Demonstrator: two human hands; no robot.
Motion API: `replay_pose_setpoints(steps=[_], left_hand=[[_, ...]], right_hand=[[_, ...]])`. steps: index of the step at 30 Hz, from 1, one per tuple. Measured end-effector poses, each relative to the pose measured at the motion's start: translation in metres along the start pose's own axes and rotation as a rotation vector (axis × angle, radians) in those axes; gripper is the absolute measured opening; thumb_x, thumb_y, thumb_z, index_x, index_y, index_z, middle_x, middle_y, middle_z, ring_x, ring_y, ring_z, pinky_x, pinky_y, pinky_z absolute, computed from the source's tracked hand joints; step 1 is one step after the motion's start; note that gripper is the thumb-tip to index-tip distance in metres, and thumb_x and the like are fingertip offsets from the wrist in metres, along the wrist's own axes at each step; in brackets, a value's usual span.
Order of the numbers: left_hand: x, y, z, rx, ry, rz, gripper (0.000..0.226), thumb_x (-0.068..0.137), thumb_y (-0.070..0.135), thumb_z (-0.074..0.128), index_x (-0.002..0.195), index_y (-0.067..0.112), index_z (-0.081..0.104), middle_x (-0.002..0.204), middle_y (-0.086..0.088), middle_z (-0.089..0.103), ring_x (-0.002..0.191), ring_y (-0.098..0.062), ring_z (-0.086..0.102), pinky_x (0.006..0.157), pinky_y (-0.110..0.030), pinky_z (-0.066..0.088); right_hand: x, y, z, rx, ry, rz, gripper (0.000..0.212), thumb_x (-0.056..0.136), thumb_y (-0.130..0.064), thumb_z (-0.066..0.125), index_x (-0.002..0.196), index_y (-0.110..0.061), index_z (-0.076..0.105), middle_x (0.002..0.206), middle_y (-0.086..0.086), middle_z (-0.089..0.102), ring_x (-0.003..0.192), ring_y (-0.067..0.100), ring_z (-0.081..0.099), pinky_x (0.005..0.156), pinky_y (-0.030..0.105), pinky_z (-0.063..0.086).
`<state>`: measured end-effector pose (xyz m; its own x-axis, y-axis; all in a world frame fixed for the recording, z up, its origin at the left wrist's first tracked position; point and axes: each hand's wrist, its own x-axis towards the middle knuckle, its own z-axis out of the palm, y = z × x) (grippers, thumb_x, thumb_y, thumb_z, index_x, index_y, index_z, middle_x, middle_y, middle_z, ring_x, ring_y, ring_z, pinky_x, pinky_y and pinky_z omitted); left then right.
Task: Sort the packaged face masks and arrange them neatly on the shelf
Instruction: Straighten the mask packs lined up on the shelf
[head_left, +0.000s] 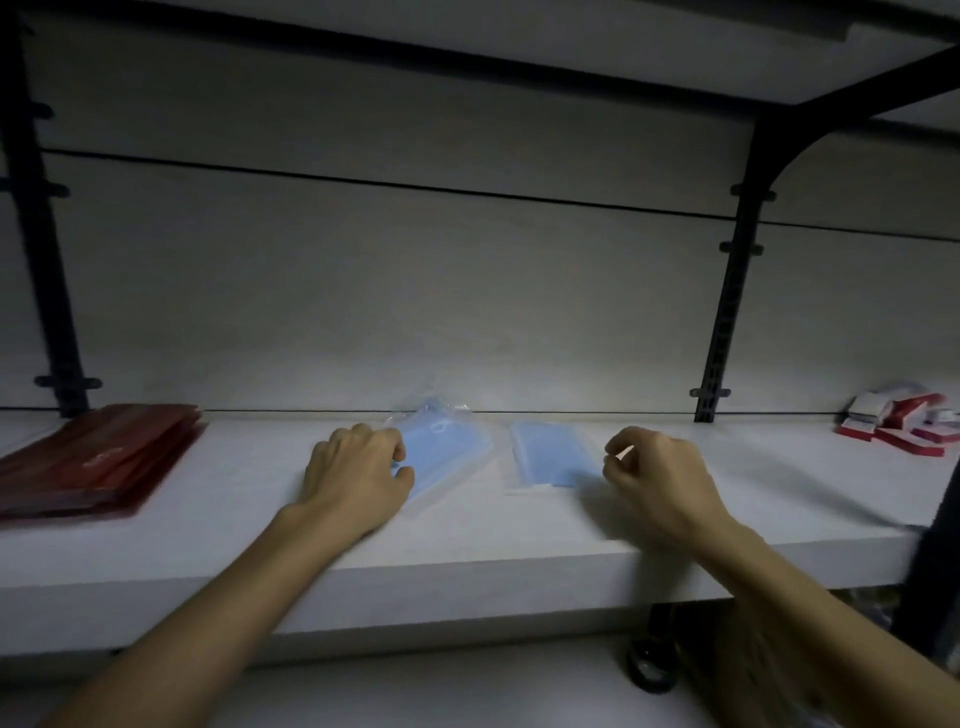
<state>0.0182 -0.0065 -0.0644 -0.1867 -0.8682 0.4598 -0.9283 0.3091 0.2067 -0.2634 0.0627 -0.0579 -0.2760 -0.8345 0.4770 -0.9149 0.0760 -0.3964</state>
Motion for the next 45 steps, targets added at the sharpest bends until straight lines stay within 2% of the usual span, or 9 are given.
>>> replay_pose_setpoints(steps=[8, 12, 15, 20, 23, 30, 33, 38, 45], left_hand=[[-0.011, 0.000, 0.001, -0.015, -0.007, -0.101, 0.030, 0.092, 0.044, 0.053, 0.112, 0.021, 0.060, 0.114, -0.002, 0.060, 0.105, -0.023, 0.055, 0.089, -0.030, 0.042], [-0.011, 0.001, 0.001, -0.045, 0.000, -0.126, 0.027, 0.095, 0.043, 0.047, 0.109, 0.023, 0.061, 0.112, 0.002, 0.064, 0.103, -0.021, 0.058, 0.088, -0.030, 0.043], [-0.010, -0.002, 0.000, -0.070, 0.080, -0.149, 0.017, 0.096, 0.034, 0.048, 0.100, 0.024, 0.062, 0.099, 0.005, 0.066, 0.096, -0.020, 0.059, 0.082, -0.029, 0.043], [-0.010, -0.003, 0.001, -0.089, 0.159, -0.173, 0.011, 0.092, 0.031, 0.058, 0.098, 0.023, 0.062, 0.087, 0.008, 0.062, 0.089, -0.019, 0.058, 0.077, -0.028, 0.040], [-0.010, -0.004, 0.002, -0.068, 0.133, -0.178, 0.021, 0.090, 0.038, 0.060, 0.104, 0.023, 0.063, 0.101, 0.003, 0.064, 0.098, -0.019, 0.058, 0.084, -0.029, 0.043], [-0.010, -0.003, 0.001, -0.103, 0.090, -0.224, 0.027, 0.090, 0.031, 0.063, 0.113, 0.017, 0.062, 0.113, -0.005, 0.065, 0.104, -0.023, 0.058, 0.088, -0.031, 0.046], [-0.009, -0.003, 0.002, -0.099, 0.070, -0.248, 0.030, 0.091, 0.025, 0.062, 0.118, 0.012, 0.059, 0.112, -0.007, 0.064, 0.104, -0.027, 0.058, 0.086, -0.032, 0.045], [-0.007, -0.007, 0.002, -0.045, 0.068, -0.240, 0.019, 0.089, 0.017, 0.054, 0.103, 0.009, 0.066, 0.101, -0.008, 0.066, 0.097, -0.029, 0.059, 0.077, -0.032, 0.045], [-0.009, -0.006, 0.001, -0.139, 0.076, -0.248, 0.025, 0.084, 0.012, 0.053, 0.107, 0.019, 0.060, 0.104, -0.003, 0.063, 0.095, -0.026, 0.057, 0.080, -0.032, 0.046]], right_hand=[[0.050, 0.020, 0.026, -0.082, -0.110, -0.050, 0.033, 0.090, -0.033, 0.052, 0.119, -0.020, 0.062, 0.118, 0.007, 0.065, 0.108, 0.030, 0.057, 0.088, 0.037, 0.047], [0.051, 0.021, 0.034, -0.068, -0.261, -0.143, 0.034, 0.092, -0.040, 0.051, 0.124, -0.030, 0.059, 0.135, -0.001, 0.055, 0.123, 0.025, 0.050, 0.100, 0.039, 0.039], [0.050, 0.022, 0.032, -0.088, -0.352, -0.175, 0.035, 0.092, -0.051, 0.049, 0.122, -0.036, 0.058, 0.132, -0.007, 0.059, 0.121, 0.021, 0.051, 0.101, 0.038, 0.036], [0.047, 0.022, 0.031, -0.073, -0.320, -0.196, 0.034, 0.087, -0.053, 0.048, 0.109, -0.035, 0.067, 0.122, -0.005, 0.060, 0.114, 0.022, 0.051, 0.097, 0.038, 0.037], [0.043, 0.021, 0.029, -0.058, -0.317, -0.174, 0.032, 0.087, -0.044, 0.045, 0.109, -0.037, 0.067, 0.116, 0.000, 0.056, 0.114, 0.026, 0.047, 0.093, 0.038, 0.034], [0.037, 0.021, 0.023, 0.053, -0.418, -0.198, 0.035, 0.089, -0.034, 0.055, 0.123, -0.038, 0.060, 0.142, -0.009, 0.046, 0.130, 0.017, 0.042, 0.112, 0.043, 0.029], [0.035, 0.020, 0.023, 0.072, -0.427, -0.184, 0.033, 0.087, -0.034, 0.055, 0.119, -0.038, 0.063, 0.137, -0.010, 0.052, 0.126, 0.018, 0.047, 0.112, 0.046, 0.028], [0.036, 0.019, 0.022, 0.015, -0.400, -0.144, 0.048, 0.072, -0.050, 0.045, 0.115, -0.041, 0.065, 0.128, -0.006, 0.053, 0.122, 0.023, 0.045, 0.110, 0.049, 0.028], [0.040, 0.025, 0.028, 0.030, -0.287, -0.165, 0.025, 0.088, -0.050, 0.059, 0.108, -0.039, 0.065, 0.099, -0.012, 0.055, 0.108, 0.017, 0.052, 0.105, 0.043, 0.033]])
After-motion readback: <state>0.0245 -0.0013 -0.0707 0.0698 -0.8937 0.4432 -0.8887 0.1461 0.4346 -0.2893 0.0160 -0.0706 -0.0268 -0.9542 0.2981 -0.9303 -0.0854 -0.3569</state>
